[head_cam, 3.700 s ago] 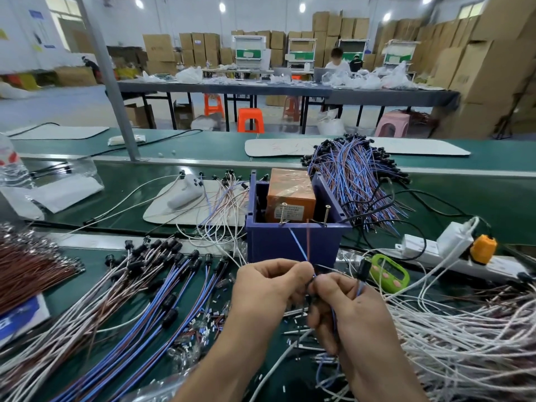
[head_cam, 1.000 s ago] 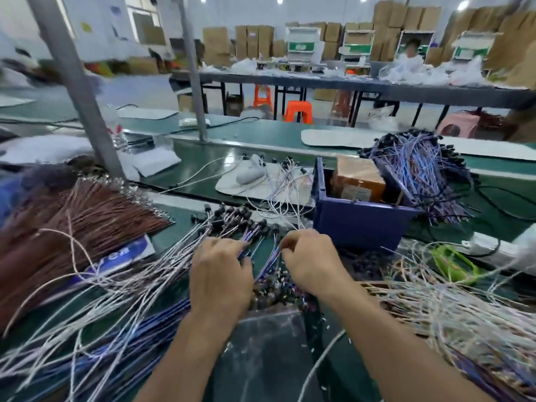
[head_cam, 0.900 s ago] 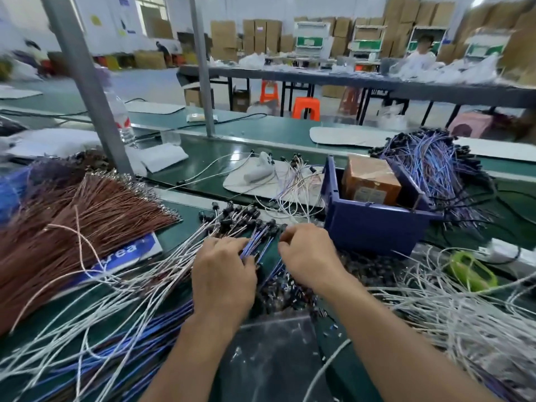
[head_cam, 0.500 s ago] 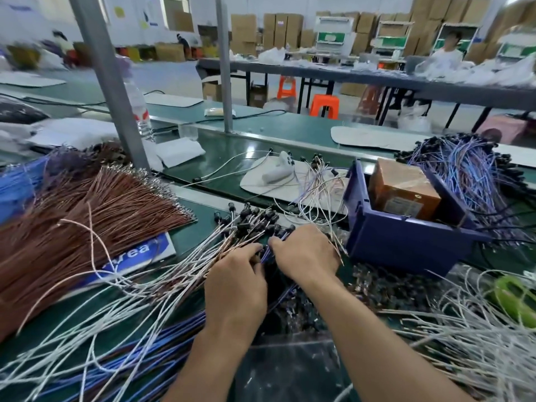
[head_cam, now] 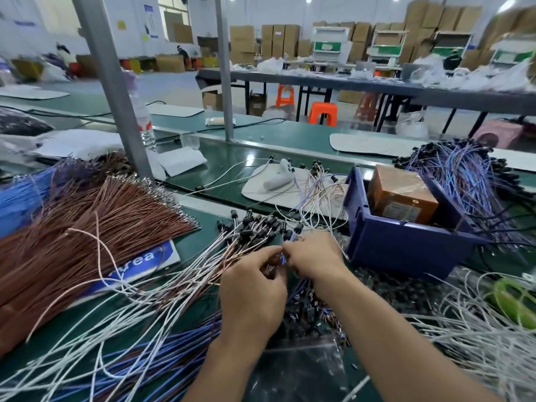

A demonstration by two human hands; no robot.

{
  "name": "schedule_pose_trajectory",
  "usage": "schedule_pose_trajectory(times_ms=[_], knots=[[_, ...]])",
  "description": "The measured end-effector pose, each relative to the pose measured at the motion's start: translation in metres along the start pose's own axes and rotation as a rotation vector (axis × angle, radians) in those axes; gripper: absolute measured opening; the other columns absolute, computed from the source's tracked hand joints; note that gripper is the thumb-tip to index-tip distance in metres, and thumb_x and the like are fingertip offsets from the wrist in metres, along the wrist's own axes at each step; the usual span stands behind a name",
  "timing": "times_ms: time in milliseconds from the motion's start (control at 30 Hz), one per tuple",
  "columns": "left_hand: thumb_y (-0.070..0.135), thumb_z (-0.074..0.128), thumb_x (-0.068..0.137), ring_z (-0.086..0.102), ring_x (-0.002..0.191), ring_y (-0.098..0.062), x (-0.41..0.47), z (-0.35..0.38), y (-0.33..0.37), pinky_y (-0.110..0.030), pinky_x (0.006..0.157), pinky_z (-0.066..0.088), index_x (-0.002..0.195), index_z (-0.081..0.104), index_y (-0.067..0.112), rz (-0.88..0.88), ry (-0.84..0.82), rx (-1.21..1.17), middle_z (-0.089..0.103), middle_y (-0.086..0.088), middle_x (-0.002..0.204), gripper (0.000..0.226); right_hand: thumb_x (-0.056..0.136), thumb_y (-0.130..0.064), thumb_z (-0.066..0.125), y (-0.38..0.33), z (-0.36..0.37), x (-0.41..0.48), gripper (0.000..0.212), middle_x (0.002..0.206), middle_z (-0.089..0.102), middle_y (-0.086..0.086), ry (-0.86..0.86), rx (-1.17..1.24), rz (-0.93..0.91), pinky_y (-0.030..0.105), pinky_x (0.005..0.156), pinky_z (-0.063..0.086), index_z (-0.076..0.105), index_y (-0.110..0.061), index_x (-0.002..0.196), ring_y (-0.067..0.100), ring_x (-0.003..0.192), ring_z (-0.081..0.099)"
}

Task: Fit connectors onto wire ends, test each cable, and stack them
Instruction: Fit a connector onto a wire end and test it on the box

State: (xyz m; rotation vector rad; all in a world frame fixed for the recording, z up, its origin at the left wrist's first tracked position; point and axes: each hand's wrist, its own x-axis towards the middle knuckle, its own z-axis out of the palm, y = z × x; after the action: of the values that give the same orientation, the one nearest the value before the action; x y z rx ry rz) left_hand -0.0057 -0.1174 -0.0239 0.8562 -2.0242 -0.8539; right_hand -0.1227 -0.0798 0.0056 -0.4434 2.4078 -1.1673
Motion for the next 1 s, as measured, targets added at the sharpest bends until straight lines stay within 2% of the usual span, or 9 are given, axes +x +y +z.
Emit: schedule_pose_trajectory(times_ms=[100, 200, 300, 367, 500, 600, 733, 900, 1000], knots=[[0.032, 0.081, 0.084, 0.071, 0.081, -0.006, 0.001, -0.002, -0.001, -0.026, 0.077, 0.058, 0.11, 0.078, 0.039, -0.043, -0.038, 0.069, 0.078, 0.017, 0.091, 0.028, 0.082, -0.002, 0.066, 0.004, 0.0, -0.003, 0.029, 0.047, 0.054, 0.005, -0.07, 0.265, 0.072, 0.029, 0.047, 0.034, 0.06, -0.008, 0.055, 0.019, 0.04, 0.044], [0.038, 0.076, 0.087, 0.071, 0.086, -0.011, 0.001, -0.005, 0.001, -0.025, 0.074, 0.051, 0.114, 0.076, 0.043, -0.073, -0.068, 0.152, 0.079, 0.015, 0.096, 0.027, 0.082, -0.004, 0.068, 0.006, -0.001, -0.005, 0.027, 0.047, 0.058, 0.004, -0.087, 0.27, 0.082, 0.026, 0.043, 0.036, 0.062, -0.009, 0.056, 0.017, 0.038, 0.043], [0.049, 0.067, 0.092, 0.067, 0.103, -0.016, 0.002, -0.004, 0.002, -0.03, 0.083, 0.049, 0.129, 0.067, 0.046, -0.1, -0.114, 0.27, 0.075, 0.009, 0.113, 0.037, 0.076, -0.017, 0.072, 0.005, -0.006, -0.006, 0.016, 0.062, 0.071, 0.009, 0.0, 0.074, 0.057, 0.041, 0.057, 0.056, 0.071, -0.006, 0.065, 0.026, 0.052, 0.061], [0.053, 0.064, 0.093, 0.059, 0.112, -0.017, 0.001, -0.002, 0.001, -0.032, 0.09, 0.046, 0.139, 0.059, 0.044, -0.108, -0.157, 0.326, 0.068, 0.006, 0.122, 0.047, 0.073, -0.023, 0.073, 0.004, -0.009, -0.009, 0.017, 0.065, 0.073, 0.008, 0.047, -0.026, 0.059, 0.043, 0.065, 0.061, 0.075, -0.007, 0.068, 0.029, 0.062, 0.069], [0.053, 0.064, 0.093, 0.05, 0.12, -0.016, 0.0, 0.001, -0.001, -0.033, 0.099, 0.042, 0.145, 0.054, 0.037, -0.116, -0.161, 0.321, 0.063, 0.006, 0.128, 0.055, 0.07, -0.022, 0.07, 0.006, -0.011, -0.012, 0.018, 0.059, 0.072, 0.005, 0.036, -0.043, 0.112, 0.043, 0.064, 0.062, 0.075, -0.005, 0.064, 0.023, 0.049, 0.059], [0.06, 0.061, 0.091, 0.042, 0.13, -0.013, 0.001, 0.002, 0.0, -0.033, 0.11, 0.036, 0.149, 0.049, 0.036, -0.064, -0.151, 0.363, 0.056, 0.011, 0.14, 0.064, 0.07, -0.02, 0.069, 0.008, -0.011, -0.013, 0.018, 0.057, 0.071, 0.006, 0.031, -0.009, 0.124, 0.036, 0.053, 0.054, 0.073, -0.005, 0.061, 0.023, 0.046, 0.058], [0.063, 0.06, 0.088, 0.037, 0.137, -0.011, 0.002, 0.0, -0.002, -0.034, 0.116, 0.029, 0.147, 0.052, 0.038, 0.022, -0.153, 0.362, 0.049, 0.013, 0.148, 0.064, 0.077, -0.014, 0.067, 0.013, -0.011, -0.012, 0.021, 0.057, 0.071, 0.005, 0.07, 0.237, 0.083, 0.033, 0.056, 0.05, 0.068, -0.01, 0.056, 0.021, 0.046, 0.058], [0.052, 0.067, 0.087, 0.055, 0.113, -0.006, 0.0, -0.001, -0.002, -0.028, 0.1, 0.031, 0.131, 0.067, 0.039, 0.129, -0.129, 0.26, 0.069, 0.017, 0.118, 0.046, 0.096, -0.01, 0.062, 0.015, -0.017, -0.024, 0.022, 0.075, 0.077, 0.003, 0.064, 0.531, -0.071, 0.037, 0.069, 0.06, 0.068, -0.014, 0.076, 0.017, 0.071, 0.07], [0.045, 0.062, 0.078, 0.054, 0.073, 0.007, -0.001, -0.003, 0.002, -0.028, 0.082, 0.035, 0.115, 0.074, 0.045, 0.114, -0.092, 0.219, 0.064, 0.021, 0.066, 0.039, 0.104, -0.008, 0.053, 0.014, -0.026, -0.037, 0.018, 0.087, 0.079, 0.012, -0.003, 0.82, -0.064, 0.036, 0.074, 0.064, 0.059, -0.01, 0.088, 0.024, 0.083, 0.075]])
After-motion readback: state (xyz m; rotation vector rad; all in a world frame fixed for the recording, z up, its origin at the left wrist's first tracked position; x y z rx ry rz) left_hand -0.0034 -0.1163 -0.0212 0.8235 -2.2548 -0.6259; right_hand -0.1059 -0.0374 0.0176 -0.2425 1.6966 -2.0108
